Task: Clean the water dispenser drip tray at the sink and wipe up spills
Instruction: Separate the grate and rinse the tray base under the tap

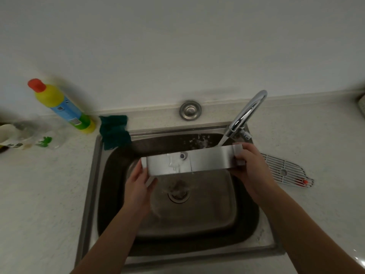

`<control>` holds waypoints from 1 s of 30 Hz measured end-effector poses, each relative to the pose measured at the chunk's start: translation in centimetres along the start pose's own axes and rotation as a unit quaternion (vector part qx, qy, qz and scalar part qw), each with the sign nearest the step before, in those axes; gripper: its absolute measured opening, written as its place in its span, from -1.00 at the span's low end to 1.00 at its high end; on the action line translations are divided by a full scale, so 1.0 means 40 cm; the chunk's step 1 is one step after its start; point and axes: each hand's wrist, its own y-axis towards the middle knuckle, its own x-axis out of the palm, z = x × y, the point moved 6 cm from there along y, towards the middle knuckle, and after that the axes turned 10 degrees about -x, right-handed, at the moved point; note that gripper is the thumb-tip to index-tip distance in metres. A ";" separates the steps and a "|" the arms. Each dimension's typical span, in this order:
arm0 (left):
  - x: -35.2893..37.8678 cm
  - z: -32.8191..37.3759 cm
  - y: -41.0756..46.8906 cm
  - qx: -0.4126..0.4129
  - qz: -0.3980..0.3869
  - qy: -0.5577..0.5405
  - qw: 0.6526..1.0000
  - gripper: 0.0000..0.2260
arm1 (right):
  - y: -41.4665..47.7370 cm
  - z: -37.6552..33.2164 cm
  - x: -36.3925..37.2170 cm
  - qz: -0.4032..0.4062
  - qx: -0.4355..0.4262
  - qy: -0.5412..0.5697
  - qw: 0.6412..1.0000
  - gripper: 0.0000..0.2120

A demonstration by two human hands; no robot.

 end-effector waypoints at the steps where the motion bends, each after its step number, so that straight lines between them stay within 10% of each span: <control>1: -0.004 -0.011 0.002 -0.011 0.004 -0.004 1.000 -0.73 | 0.000 -0.012 0.010 -0.018 -0.020 -0.012 1.000 -0.76; 7: 0.007 -0.038 0.021 -0.055 0.024 -0.063 0.996 -0.79 | -0.004 -0.027 0.022 -0.074 -0.045 -0.093 0.992 -0.49; 12: 0.038 0.036 0.015 0.030 0.009 -0.029 0.999 -0.81 | 0.000 0.027 -0.024 0.014 0.026 0.009 1.000 -0.79; 21: 0.044 0.115 0.001 0.130 -0.040 0.056 0.989 -0.64 | 0.047 0.049 -0.012 0.008 0.157 -0.031 0.987 -0.40; 27: 0.030 0.058 0.020 0.032 -0.118 0.025 0.992 -0.55 | 0.037 -0.023 0.015 0.039 -0.033 -0.175 0.983 -0.80; 30: 0.013 0.046 0.033 -0.021 -0.133 0.029 0.990 -0.67 | 0.013 -0.052 0.040 0.008 -0.095 -0.175 0.980 -0.63</control>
